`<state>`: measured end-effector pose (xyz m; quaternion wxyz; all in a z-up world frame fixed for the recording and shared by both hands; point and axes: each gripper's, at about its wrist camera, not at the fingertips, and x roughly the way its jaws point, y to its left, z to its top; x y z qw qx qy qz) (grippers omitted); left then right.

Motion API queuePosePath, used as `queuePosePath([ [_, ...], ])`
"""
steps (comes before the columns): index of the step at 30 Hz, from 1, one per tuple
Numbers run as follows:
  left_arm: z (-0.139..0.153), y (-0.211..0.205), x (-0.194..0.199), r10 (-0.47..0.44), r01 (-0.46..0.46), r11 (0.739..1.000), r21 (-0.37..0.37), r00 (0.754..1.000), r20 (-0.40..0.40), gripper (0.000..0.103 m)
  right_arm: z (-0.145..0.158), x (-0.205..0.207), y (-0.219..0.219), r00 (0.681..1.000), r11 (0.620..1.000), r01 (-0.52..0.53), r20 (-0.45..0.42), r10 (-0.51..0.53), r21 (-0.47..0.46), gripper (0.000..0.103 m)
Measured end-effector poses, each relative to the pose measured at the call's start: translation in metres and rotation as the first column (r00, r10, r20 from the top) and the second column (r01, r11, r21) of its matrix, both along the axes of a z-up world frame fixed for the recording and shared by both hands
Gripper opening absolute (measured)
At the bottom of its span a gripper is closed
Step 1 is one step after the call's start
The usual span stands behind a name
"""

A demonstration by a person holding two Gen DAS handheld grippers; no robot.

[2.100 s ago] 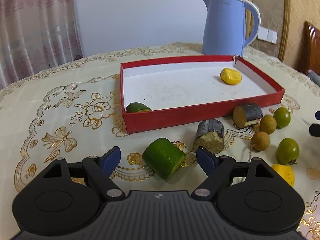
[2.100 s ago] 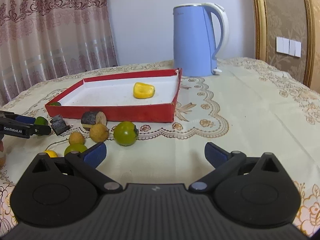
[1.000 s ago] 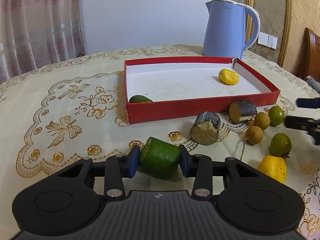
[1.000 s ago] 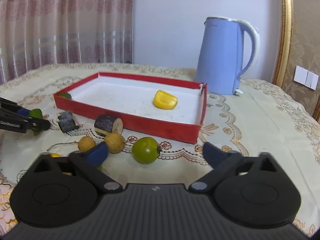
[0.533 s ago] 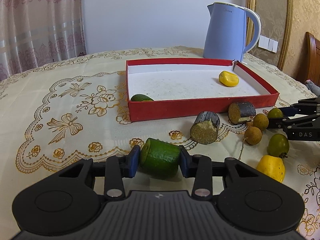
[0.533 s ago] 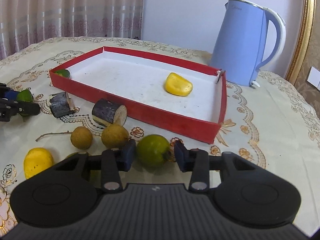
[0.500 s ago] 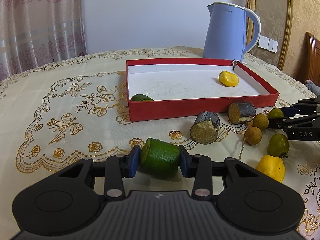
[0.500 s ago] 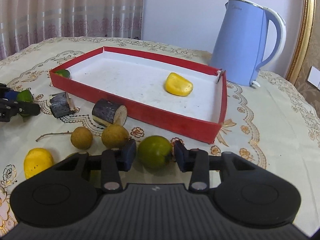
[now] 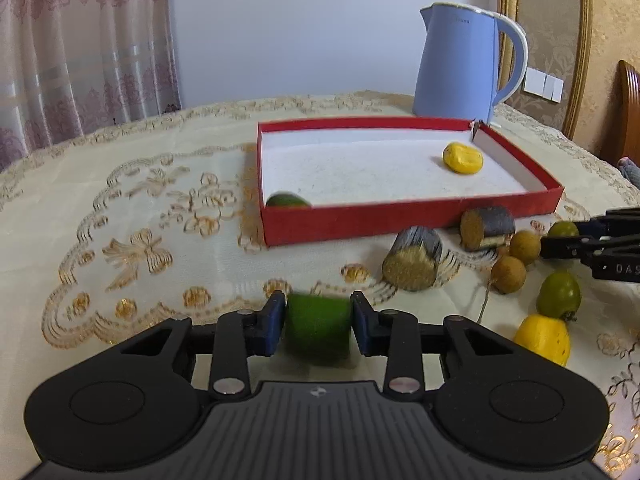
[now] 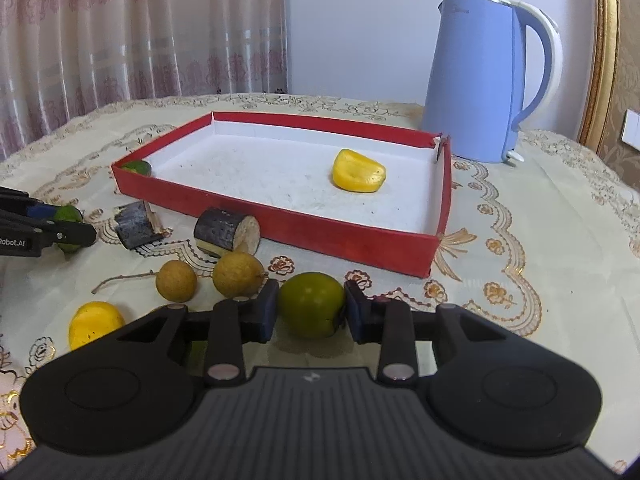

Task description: Organize fruits

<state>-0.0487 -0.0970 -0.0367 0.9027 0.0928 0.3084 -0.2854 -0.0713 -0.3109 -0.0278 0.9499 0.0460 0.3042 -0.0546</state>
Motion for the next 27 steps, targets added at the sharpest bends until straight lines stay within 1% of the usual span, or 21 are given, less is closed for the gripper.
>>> queuePosePath([
  [3,0.02,-0.008,0.0,-0.01,0.011,1.0,-0.008,0.999,0.045,0.034,-0.001,0.0,-0.004,1.0,1.0,-0.006,0.009,0.006,0.024,0.033],
  [5,0.037,-0.019,0.001,-0.023,0.023,1.0,-0.008,0.996,0.089,0.034,-0.001,-0.002,-0.004,1.0,0.999,-0.007,0.017,0.006,0.037,0.033],
  [8,0.055,-0.038,0.006,-0.039,0.042,0.999,-0.015,0.989,0.141,0.034,-0.002,-0.002,-0.006,1.0,0.998,-0.007,0.017,0.006,0.055,0.033],
  [10,0.064,-0.051,0.012,-0.046,0.052,0.998,-0.03,0.984,0.17,0.031,-0.002,-0.002,-0.007,1.0,0.998,-0.007,0.017,0.006,0.061,0.033],
  [14,0.074,-0.057,0.024,-0.042,0.049,0.998,-0.036,0.985,0.169,0.031,-0.004,-0.001,-0.011,1.0,0.996,-0.008,0.009,0.007,0.092,0.033],
  [16,0.077,-0.048,0.023,-0.04,0.043,0.999,-0.014,0.985,0.17,0.031,-0.004,-0.001,-0.012,1.0,0.995,-0.009,0.013,0.007,0.103,0.033],
  [19,0.069,-0.026,0.01,-0.048,0.042,0.998,0.045,0.987,0.151,0.031,-0.005,-0.002,-0.014,1.0,0.993,-0.015,0.02,0.013,0.119,0.033],
  [21,0.049,-0.01,0.0,-0.064,0.052,0.991,0.123,0.993,0.099,0.031,-0.005,-0.001,-0.014,1.0,0.991,-0.019,0.018,0.016,0.129,0.033],
  [23,0.032,0.003,-0.01,-0.064,0.052,0.984,0.172,0.996,0.065,0.032,-0.005,-0.001,-0.014,1.0,0.992,-0.019,0.017,0.017,0.128,0.033],
  [24,0.024,0.011,-0.015,-0.056,0.047,0.983,0.176,0.997,0.05,0.031,-0.005,-0.001,-0.014,1.0,0.992,-0.019,0.017,0.017,0.126,0.033],
  [25,0.023,0.018,-0.02,-0.049,0.039,0.988,0.151,0.997,0.064,0.031,-0.005,-0.001,-0.013,1.0,0.992,-0.019,0.016,0.018,0.124,0.033],
  [27,0.023,0.024,-0.025,-0.044,0.036,0.99,0.139,0.997,0.061,0.032,-0.005,-0.001,-0.012,1.0,0.993,-0.019,0.014,0.017,0.119,0.033],
])
